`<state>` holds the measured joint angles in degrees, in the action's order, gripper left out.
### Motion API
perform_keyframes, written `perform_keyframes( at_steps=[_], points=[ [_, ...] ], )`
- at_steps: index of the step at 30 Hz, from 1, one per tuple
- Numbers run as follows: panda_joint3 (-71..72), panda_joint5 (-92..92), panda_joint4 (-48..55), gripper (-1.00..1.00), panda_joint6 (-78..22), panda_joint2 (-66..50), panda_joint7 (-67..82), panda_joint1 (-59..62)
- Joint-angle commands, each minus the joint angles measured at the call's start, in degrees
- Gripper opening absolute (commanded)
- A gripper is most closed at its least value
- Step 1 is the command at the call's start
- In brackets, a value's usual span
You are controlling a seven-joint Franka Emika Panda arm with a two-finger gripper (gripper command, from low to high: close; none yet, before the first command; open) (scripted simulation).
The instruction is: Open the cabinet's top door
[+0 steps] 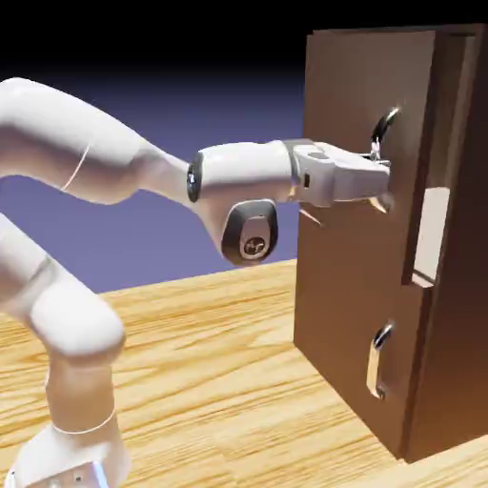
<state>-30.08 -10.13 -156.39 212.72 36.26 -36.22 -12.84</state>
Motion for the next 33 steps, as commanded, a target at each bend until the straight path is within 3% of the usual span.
perform_keyframes(
  at_steps=[1, 8, 21, 33],
  points=[
    [2.1, 1.6, -0.8, -1.0, 0.1, 0.5, 0.4, 1.8],
    [16.1, 9.2, -5.6, -1.0, 0.1, 4.0, -0.3, 14.7],
    [28.6, -17.5, -5.0, -1.0, 2.2, 3.1, -31.1, 40.2],
    [42.3, -34.0, -8.1, -1.0, 2.3, 16.5, -57.9, 63.7]
  ],
)
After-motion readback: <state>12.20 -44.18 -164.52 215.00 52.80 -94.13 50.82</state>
